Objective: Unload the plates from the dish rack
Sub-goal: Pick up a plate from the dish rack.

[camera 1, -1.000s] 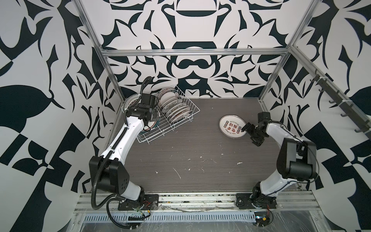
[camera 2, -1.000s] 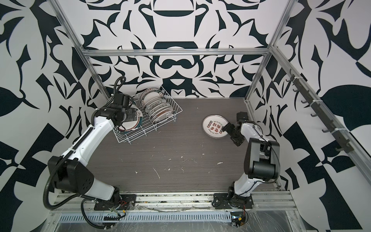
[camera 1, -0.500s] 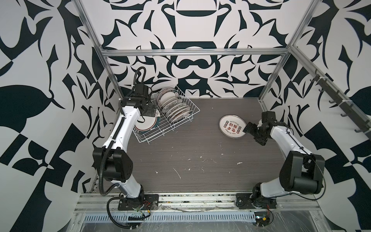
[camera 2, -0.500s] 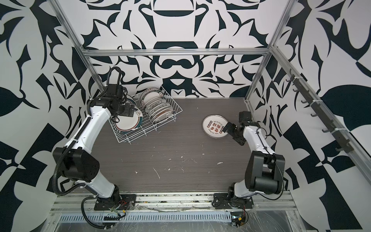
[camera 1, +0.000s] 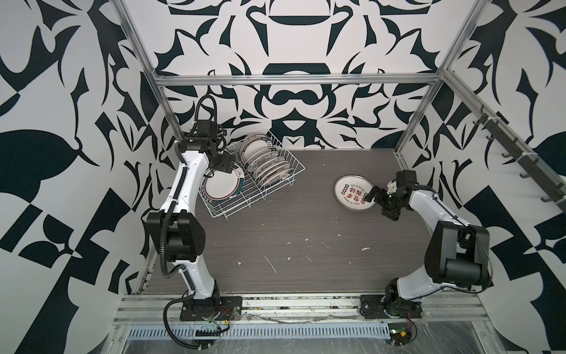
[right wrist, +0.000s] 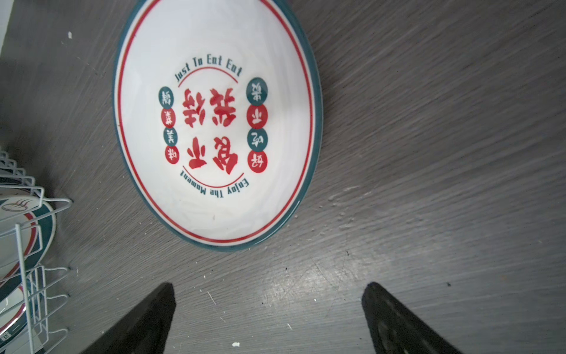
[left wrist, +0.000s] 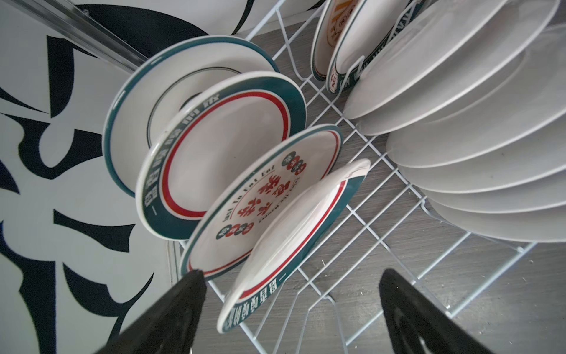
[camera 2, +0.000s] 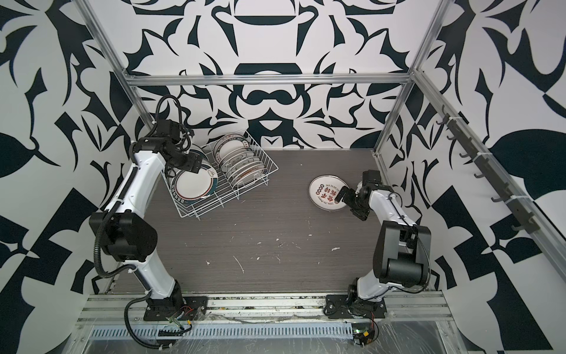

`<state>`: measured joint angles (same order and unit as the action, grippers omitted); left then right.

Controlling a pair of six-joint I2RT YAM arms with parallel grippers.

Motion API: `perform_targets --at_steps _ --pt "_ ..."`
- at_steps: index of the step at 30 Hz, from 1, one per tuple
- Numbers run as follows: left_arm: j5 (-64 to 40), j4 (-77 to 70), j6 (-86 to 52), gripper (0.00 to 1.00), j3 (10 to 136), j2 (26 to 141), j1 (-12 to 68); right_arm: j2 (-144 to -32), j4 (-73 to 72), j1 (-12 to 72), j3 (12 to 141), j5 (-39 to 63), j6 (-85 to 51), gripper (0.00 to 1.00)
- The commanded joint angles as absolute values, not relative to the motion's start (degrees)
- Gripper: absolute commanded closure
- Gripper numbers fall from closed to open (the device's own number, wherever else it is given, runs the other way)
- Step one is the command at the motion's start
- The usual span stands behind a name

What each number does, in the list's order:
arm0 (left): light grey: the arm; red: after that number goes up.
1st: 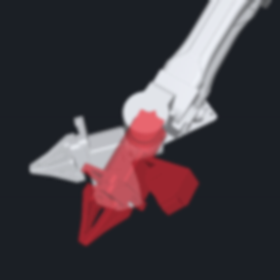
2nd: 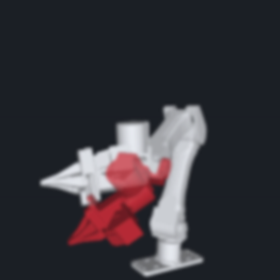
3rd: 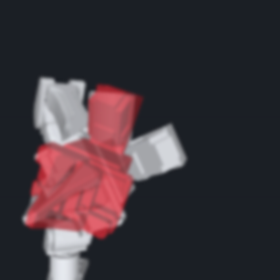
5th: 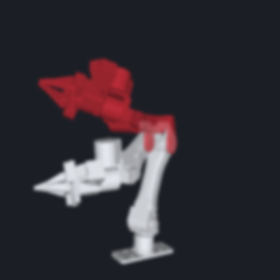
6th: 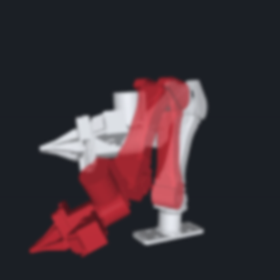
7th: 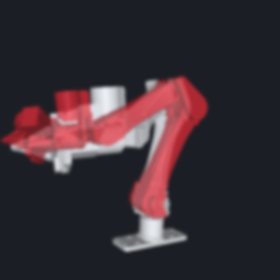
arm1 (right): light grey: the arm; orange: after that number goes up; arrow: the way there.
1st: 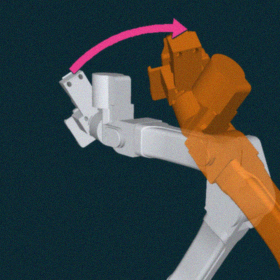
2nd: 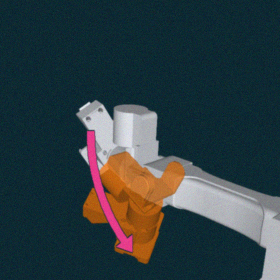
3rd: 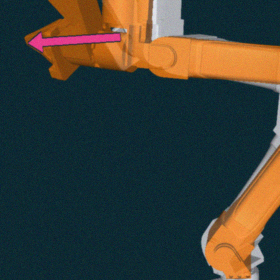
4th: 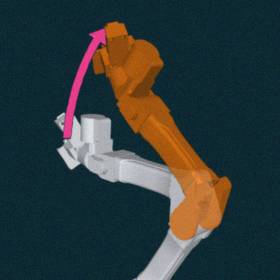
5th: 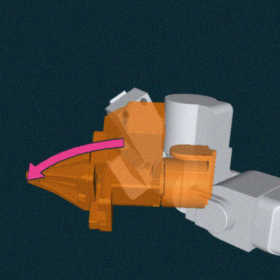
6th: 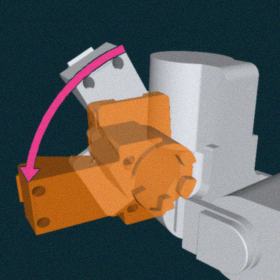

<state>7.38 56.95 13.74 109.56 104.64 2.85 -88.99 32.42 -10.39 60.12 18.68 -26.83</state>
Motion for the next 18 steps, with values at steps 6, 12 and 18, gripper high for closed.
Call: perform_targets --at_steps 6,12,18 --pt "3.96 63.14 16.34 0.10 113.78 109.24 1.43 -90.01 31.11 -10.37 60.56 19.86 -27.07 0.01" --pt "3.94 59.82 16.27 0.14 109.03 108.15 1.18 -92.01 30.81 -10.37 60.82 21.33 -27.16 0.01" --pt "3.23 59.30 15.64 0.24 106.33 107.45 1.07 -91.85 30.58 -10.37 60.73 21.44 -26.92 0.01"
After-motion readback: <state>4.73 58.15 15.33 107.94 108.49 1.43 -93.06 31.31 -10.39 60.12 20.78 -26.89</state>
